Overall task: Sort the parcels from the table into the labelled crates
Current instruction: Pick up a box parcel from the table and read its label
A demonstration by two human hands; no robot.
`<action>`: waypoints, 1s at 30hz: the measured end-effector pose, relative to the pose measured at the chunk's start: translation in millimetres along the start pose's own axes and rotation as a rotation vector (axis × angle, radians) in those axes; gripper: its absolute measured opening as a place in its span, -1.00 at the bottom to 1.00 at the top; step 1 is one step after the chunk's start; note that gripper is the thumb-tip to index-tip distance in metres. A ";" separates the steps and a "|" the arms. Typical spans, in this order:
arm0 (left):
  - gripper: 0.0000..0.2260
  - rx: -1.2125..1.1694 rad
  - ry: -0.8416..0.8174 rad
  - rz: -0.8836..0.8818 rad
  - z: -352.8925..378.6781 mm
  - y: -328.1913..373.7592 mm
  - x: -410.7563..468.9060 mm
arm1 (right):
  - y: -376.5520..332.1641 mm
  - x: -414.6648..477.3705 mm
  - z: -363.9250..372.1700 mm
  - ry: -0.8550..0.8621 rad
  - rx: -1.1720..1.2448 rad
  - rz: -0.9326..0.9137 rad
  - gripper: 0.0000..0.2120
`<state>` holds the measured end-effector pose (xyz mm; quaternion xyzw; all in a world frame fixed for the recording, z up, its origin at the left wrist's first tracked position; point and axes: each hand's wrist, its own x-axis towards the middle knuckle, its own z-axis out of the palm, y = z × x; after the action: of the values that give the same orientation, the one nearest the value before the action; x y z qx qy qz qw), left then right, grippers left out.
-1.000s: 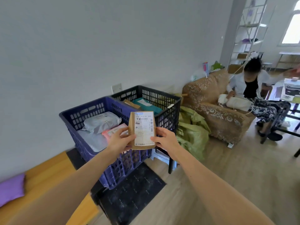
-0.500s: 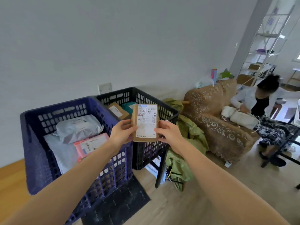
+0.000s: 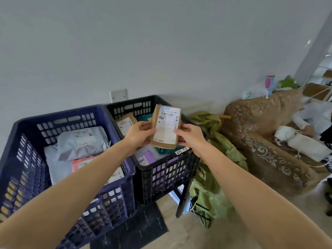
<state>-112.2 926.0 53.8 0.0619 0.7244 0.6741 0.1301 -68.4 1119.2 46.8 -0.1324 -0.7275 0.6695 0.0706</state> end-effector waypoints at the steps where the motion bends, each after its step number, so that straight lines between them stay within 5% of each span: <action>1: -0.59 0.019 0.014 -0.007 3.3 -0.1 8.0 | 1.4 12.4 -2.5 -0.024 -0.010 0.009 -0.83; 15: -0.57 0.177 0.294 -0.276 36.8 -38.5 90.7 | 44.2 151.1 -11.2 -0.419 -0.071 0.262 -0.83; 21: -0.40 0.333 0.362 -0.325 43.7 -53.0 102.4 | 66.4 188.0 -1.4 -0.615 -0.155 0.380 -0.78; 30: -0.28 0.749 0.255 -0.407 35.9 -71.6 105.8 | 87.9 203.9 29.0 -0.798 -0.325 0.503 -0.73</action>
<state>-197.7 982.5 -30.4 -0.1229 0.9264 0.3279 0.1384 -262.7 1156.1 -58.4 -0.0466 -0.7382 0.5421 -0.3987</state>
